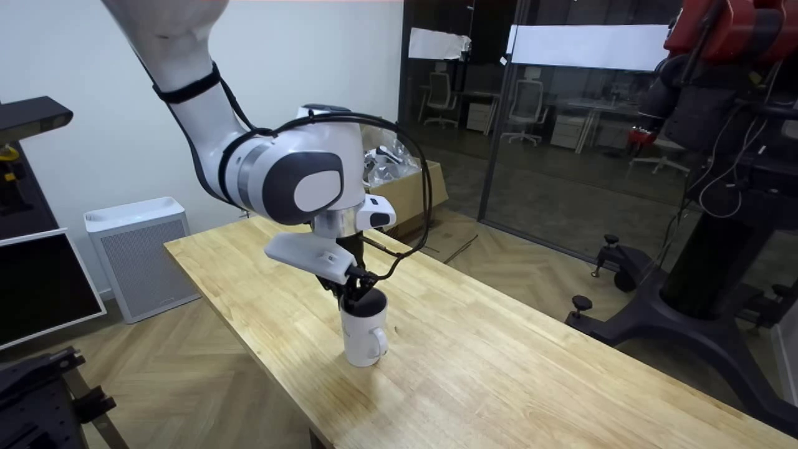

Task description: Move the cup forward

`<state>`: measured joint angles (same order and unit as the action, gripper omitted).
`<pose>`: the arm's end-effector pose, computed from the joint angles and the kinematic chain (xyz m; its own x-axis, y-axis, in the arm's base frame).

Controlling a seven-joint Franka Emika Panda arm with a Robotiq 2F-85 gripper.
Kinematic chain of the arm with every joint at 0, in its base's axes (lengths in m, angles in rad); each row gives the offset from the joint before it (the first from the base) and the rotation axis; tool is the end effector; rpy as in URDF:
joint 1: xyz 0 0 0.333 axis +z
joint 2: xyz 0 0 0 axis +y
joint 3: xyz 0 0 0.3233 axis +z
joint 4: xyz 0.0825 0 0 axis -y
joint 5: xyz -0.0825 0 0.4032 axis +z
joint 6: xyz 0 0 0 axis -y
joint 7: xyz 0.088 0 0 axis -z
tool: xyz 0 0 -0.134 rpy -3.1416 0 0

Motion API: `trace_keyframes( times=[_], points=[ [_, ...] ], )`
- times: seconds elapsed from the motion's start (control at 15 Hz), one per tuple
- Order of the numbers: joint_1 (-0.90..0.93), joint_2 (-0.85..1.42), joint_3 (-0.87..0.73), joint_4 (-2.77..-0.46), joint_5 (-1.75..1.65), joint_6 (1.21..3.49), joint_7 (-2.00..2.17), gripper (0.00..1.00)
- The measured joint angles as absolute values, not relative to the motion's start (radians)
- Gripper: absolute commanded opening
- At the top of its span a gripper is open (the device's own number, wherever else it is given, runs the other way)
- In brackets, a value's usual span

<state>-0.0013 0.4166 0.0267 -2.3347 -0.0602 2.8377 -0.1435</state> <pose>0.5349 0.0172 0.1279 0.9716 0.2212 0.0838 0.2199 -0.9752 0.0243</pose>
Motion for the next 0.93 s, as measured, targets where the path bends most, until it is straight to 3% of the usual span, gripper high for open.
trace_keyframes(
  times=[0.07, 0.93],
  points=[
    [-0.001, 0.417, 0.027, -2.335, -0.060, 2.838, -0.144, 0.03],
    [0.006, 0.420, -0.056, -2.218, 0.017, 2.778, 0.085, 0.02]
  ],
)
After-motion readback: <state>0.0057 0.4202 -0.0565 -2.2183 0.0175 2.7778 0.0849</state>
